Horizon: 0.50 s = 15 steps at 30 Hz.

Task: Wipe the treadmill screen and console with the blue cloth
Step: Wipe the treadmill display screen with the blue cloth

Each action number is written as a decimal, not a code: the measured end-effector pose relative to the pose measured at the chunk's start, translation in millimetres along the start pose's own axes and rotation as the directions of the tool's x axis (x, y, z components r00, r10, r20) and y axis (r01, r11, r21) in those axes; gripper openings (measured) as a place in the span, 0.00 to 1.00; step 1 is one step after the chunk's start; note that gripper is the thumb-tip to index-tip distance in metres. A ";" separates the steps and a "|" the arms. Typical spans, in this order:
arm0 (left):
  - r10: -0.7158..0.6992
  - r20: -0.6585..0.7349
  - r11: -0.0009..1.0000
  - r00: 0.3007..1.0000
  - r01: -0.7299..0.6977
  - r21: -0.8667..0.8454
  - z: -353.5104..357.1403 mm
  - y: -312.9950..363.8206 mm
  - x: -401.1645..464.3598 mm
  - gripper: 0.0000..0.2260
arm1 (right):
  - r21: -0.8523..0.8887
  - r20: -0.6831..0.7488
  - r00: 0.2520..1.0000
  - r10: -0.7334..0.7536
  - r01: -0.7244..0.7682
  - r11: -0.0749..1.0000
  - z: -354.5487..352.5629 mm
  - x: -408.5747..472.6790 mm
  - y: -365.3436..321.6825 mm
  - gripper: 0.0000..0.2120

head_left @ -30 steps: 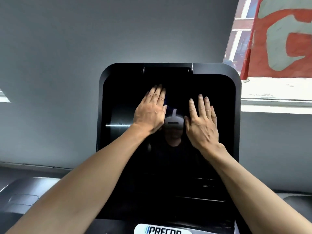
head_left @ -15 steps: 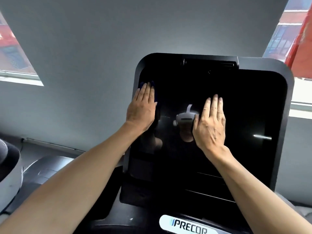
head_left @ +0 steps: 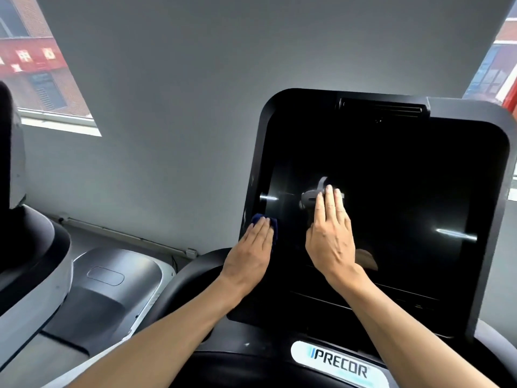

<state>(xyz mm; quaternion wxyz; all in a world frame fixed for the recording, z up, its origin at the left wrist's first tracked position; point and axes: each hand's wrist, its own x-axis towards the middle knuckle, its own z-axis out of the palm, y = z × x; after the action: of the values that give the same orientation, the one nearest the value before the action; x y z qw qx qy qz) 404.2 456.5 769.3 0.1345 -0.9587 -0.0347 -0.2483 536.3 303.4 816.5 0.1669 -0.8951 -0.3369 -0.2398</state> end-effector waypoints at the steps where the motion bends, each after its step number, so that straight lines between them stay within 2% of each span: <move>1: -0.006 0.000 1.000 1.000 0.006 -0.021 -4.0 -1.8 -2.7 0.28 | 0.021 0.011 0.999 -0.034 0.033 0.999 -0.2 -2.8 -7.2 0.33; 3: -0.039 -0.020 0.995 0.999 0.037 -0.096 -14.9 -3.4 -1.5 0.30 | 0.113 0.028 0.994 -0.105 0.101 0.988 -3.0 -7.4 -23.2 0.30; 4: -0.055 -0.049 0.987 0.997 0.047 -0.151 -21.0 -2.0 0.4 0.30 | 0.226 0.058 0.994 -0.098 0.082 0.971 -6.9 -9.7 -31.8 0.28; 5: -0.072 -0.089 0.973 0.993 0.050 -0.226 -28.0 0.7 2.3 0.28 | 0.388 0.129 0.991 -0.044 -0.010 0.922 -14.4 -11.8 -40.6 0.24; 6: -0.090 -0.133 0.949 0.987 0.044 -0.311 -34.0 3.1 3.9 0.26 | 0.546 0.233 0.972 0.044 -0.168 0.821 -24.2 -13.3 -49.3 0.21; 7: -0.111 -0.160 0.916 0.981 0.039 -0.399 -40.0 4.5 4.3 0.24 | 0.665 0.353 0.927 0.123 -0.341 0.664 -33.8 -13.7 -57.2 0.18; 8: -0.136 -0.170 0.875 0.976 0.038 -0.483 -44.9 4.4 3.9 0.23 | 0.745 0.470 0.868 0.161 -0.488 0.454 -40.9 -13.3 -64.4 0.16; 10: -0.180 -0.150 0.781 0.972 0.048 -0.622 -51.2 2.1 -1.6 0.25 | 0.767 0.634 0.767 0.095 -0.640 0.050 -47.6 -12.4 -73.1 0.15; 11: -0.196 -0.126 0.726 0.972 0.057 -0.685 -53.9 0.3 -5.5 0.26 | 0.739 0.673 0.739 0.039 -0.668 -0.084 -49.8 -12.1 -75.1 0.15; 12: -0.212 -0.102 0.661 0.972 0.066 -0.747 -57.6 -1.1 -9.9 0.27 | 0.718 0.687 0.726 -0.002 -0.680 -0.149 -51.4 -11.8 -76.5 0.14; 13: -0.228 -0.073 0.590 0.971 0.078 -0.803 -62.9 -1.9 -14.6 0.28 | 0.713 0.688 0.726 -0.026 -0.682 -0.165 -52.1 -12.2 -78.5 0.13; 15: -0.261 -0.004 0.460 0.965 0.121 -0.879 -72.3 -2.4 -25.1 0.29 | 0.718 0.684 0.728 -0.043 -0.682 -0.136 -50.6 -14.6 -83.7 0.12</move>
<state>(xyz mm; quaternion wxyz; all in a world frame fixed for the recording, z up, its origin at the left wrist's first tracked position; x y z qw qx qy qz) 348.1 439.0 818.5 -0.3972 -0.8637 -0.0019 -0.3103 453.6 332.5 862.0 0.7096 -0.5743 -0.1794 0.3667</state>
